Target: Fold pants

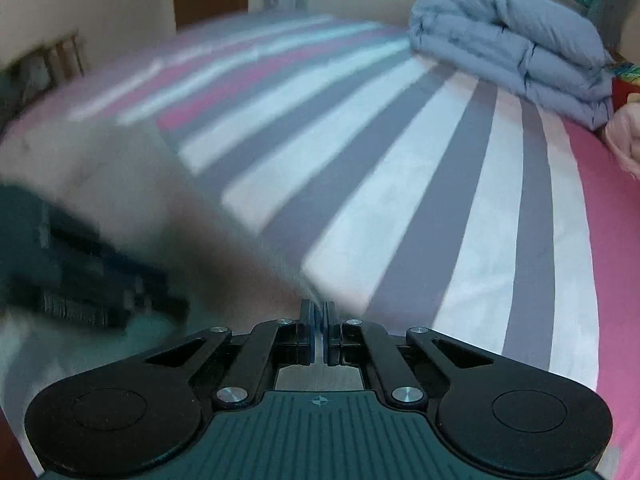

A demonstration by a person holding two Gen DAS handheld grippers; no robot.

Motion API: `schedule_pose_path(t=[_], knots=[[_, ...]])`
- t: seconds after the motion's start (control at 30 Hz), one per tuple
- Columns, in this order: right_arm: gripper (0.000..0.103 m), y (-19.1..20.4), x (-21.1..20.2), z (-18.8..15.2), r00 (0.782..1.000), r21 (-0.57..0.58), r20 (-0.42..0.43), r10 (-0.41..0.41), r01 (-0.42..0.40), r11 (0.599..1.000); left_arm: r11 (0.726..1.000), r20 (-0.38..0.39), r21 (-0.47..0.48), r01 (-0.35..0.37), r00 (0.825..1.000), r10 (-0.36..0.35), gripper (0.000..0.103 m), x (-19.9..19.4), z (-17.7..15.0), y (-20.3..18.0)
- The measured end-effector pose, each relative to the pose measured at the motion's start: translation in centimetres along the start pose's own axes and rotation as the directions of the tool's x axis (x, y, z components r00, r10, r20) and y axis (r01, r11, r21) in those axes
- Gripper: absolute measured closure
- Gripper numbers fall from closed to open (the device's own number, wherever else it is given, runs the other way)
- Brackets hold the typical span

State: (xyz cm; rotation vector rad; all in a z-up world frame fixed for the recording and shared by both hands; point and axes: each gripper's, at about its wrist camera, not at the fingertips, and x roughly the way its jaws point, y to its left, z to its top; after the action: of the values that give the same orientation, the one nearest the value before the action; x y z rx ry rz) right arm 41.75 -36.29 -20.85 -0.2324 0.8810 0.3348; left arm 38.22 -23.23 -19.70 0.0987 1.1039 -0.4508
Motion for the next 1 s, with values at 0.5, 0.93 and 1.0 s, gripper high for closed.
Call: schedule_pose_path(t=[0.5,0.93,1.0], knots=[[0.102,-4.4,-6.8,-10.2,0.988,0.322,-0.08,-0.134,0.153,0.934,0.999,-0.002,0.038,-0.028,1.0,0.028,0.082,-2.7,-3.2,-0.1],[0.066,-10.2,-15.3,-19.2,0.993,0.854,-0.021,-0.114,0.077,0.515,0.991,0.044,-0.111,-0.077,0.996,0.082,0.079,-5.9,-5.2,5.0],[0.066,-11.2,-15.3,-19.8,0.989,0.899,0.015,-0.147,0.051,0.435,0.989,0.048,-0.126,-0.081,0.995,0.088,0.079,-6.2,-5.7,5.8]])
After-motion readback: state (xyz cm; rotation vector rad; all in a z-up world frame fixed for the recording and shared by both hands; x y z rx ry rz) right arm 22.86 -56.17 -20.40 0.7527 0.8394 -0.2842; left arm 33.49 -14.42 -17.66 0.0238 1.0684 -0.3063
